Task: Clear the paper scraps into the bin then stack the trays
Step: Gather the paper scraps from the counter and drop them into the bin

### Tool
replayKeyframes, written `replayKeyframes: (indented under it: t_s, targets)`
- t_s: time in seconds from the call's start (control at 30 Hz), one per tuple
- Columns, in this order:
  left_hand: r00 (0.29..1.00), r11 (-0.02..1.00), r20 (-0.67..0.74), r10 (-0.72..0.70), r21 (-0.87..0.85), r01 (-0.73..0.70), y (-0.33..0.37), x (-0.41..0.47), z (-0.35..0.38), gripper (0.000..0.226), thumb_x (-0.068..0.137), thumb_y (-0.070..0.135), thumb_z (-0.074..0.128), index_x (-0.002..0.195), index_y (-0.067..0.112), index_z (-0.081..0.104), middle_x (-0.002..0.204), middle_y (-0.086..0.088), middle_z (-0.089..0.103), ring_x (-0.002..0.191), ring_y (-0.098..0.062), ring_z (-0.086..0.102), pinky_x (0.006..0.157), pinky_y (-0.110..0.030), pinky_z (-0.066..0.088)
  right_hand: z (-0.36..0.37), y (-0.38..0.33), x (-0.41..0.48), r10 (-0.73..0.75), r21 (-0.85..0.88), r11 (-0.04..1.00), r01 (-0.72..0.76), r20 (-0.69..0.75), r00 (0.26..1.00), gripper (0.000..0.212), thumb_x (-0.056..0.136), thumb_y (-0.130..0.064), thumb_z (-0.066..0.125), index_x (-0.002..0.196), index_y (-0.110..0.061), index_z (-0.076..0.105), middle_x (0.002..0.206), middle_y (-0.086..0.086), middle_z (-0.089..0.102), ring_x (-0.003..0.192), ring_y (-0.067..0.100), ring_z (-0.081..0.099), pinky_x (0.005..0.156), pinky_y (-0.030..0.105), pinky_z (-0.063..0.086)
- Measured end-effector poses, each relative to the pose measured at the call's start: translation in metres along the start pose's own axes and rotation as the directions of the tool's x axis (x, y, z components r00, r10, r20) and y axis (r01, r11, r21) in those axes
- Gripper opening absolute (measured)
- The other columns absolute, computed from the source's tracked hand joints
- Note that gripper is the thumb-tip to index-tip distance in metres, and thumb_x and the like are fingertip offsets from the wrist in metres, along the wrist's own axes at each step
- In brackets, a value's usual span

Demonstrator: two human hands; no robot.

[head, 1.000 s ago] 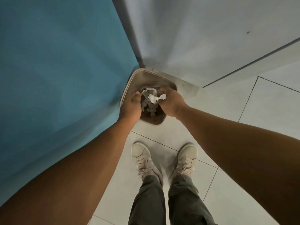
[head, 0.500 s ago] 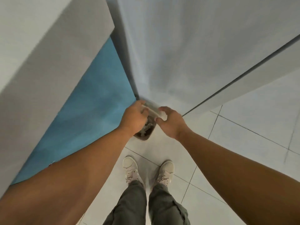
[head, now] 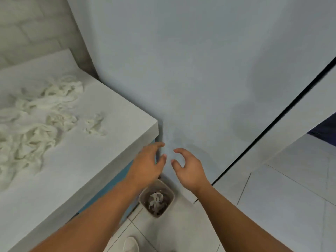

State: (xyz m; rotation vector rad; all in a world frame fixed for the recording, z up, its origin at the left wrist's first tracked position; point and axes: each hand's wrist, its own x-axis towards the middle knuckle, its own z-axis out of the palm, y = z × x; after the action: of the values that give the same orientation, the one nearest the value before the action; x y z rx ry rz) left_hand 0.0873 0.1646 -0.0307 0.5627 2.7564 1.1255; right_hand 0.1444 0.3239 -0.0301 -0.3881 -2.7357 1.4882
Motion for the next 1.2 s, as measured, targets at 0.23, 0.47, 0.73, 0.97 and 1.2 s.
replayKeyframes:
  t_s: [0.23, 0.47, 0.73, 0.97, 1.2]
  targets:
    - [0.985, 0.999, -0.174, -0.014, 0.039, 0.021, -0.005, -0.013, -0.071, 0.036, 0.098, 0.026, 0.056, 0.134, 0.020, 0.056, 0.136, 0.002, 0.058, 0.125, -0.017, 0.053, 0.103, -0.022, 0.035, 0.015, -0.068, 0.016, -0.197, -0.030, 0.979, 0.201, 0.106, 0.975, 0.034, 0.094, -0.020, 0.058, 0.128, -0.020, 0.057, 0.131, -0.007, 0.058, 0.119, 0.007, 0.051, 0.098, 0.007, 0.032]
    - [0.946, 0.977, -0.299, -0.121, 0.135, 0.167, -0.055, -0.013, -0.133, 0.037, 0.096, 0.028, 0.061, 0.131, 0.019, 0.059, 0.136, 0.000, 0.058, 0.125, -0.019, 0.053, 0.104, -0.025, 0.036, 0.056, -0.105, 0.040, -0.253, -0.069, 0.958, 0.277, 0.239, 0.937, 0.034, 0.095, -0.027, 0.057, 0.128, -0.022, 0.057, 0.134, -0.007, 0.055, 0.122, 0.009, 0.050, 0.092, 0.008, 0.029]
    - [0.924, 0.930, -0.273, -0.269, 0.174, 0.323, -0.126, 0.018, -0.176, 0.047, 0.088, 0.018, 0.072, 0.133, 0.013, 0.057, 0.133, -0.008, 0.058, 0.120, -0.026, 0.055, 0.103, -0.034, 0.043, 0.115, -0.133, 0.092, -0.244, -0.220, 0.924, 0.312, 0.288, 0.926, 0.041, 0.096, -0.036, 0.057, 0.133, -0.019, 0.056, 0.134, -0.003, 0.057, 0.124, 0.015, 0.050, 0.104, 0.024, 0.036]
    - [0.954, 0.951, -0.180, -0.240, 0.154, 0.268, -0.171, 0.046, -0.180, 0.050, 0.085, 0.020, 0.075, 0.131, 0.011, 0.058, 0.124, -0.009, 0.061, 0.110, -0.027, 0.059, 0.097, -0.039, 0.049, 0.173, -0.150, 0.137, -0.243, -0.392, 0.861, 0.325, 0.243, 0.939, 0.046, 0.088, -0.046, 0.064, 0.126, -0.020, 0.062, 0.116, -0.001, 0.065, 0.109, 0.020, 0.054, 0.093, 0.035, 0.049]
    - [0.960, 0.978, -0.229, -0.158, 0.099, 0.185, -0.186, 0.068, -0.191, 0.004, 0.088, 0.014, 0.066, 0.085, 0.017, 0.067, 0.080, 0.006, 0.062, 0.073, -0.013, 0.059, 0.068, -0.027, 0.048, 0.203, -0.162, 0.168, -0.330, -0.454, 0.815, 0.361, 0.149, 0.932, 0.015, 0.094, -0.025, 0.059, 0.097, -0.017, 0.071, 0.092, 0.004, 0.067, 0.088, 0.025, 0.057, 0.074, 0.036, 0.048]
